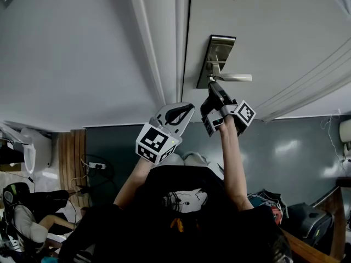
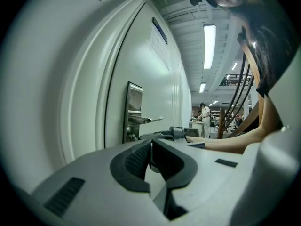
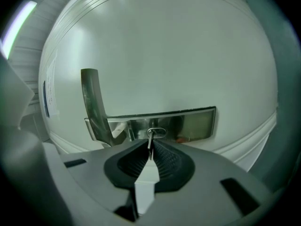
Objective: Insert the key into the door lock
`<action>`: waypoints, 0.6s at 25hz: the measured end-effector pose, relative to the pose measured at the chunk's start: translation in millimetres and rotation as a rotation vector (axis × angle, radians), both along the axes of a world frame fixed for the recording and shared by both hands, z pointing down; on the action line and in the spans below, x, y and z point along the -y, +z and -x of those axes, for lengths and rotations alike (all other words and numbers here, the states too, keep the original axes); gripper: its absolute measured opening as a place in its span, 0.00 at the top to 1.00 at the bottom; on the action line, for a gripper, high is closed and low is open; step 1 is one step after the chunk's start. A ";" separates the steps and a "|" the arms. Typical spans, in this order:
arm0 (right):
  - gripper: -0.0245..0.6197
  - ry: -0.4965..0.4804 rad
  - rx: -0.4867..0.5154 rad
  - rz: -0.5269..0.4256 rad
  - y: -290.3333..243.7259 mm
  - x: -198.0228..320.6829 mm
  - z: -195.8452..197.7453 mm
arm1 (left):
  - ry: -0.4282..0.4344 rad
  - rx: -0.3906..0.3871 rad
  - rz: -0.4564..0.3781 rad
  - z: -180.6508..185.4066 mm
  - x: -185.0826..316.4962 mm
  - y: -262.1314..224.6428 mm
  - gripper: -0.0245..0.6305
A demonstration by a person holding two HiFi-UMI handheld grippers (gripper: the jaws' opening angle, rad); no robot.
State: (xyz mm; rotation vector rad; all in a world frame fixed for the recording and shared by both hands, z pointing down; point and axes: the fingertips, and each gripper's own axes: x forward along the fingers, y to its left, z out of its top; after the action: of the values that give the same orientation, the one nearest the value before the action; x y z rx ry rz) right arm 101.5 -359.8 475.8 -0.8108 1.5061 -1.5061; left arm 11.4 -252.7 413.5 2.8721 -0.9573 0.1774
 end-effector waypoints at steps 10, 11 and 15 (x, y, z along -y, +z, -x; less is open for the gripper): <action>0.92 0.012 -0.126 0.025 1.1 -20.6 -1.0 | -0.007 0.000 0.034 8.9 -2.8 -2.0 0.94; 0.92 0.009 -0.139 0.028 1.6 -23.0 -0.5 | -0.007 0.000 0.039 9.6 -2.6 -1.2 0.94; 0.92 -0.016 -0.211 0.031 -0.1 -38.8 5.2 | 0.002 -0.002 0.058 11.6 -6.9 -1.3 0.94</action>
State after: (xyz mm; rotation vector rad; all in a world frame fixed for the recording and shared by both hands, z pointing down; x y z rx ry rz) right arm 96.3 -321.0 475.8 -1.0048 1.6485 -1.4960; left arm -0.2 -245.8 412.2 2.8202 -0.9328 0.1994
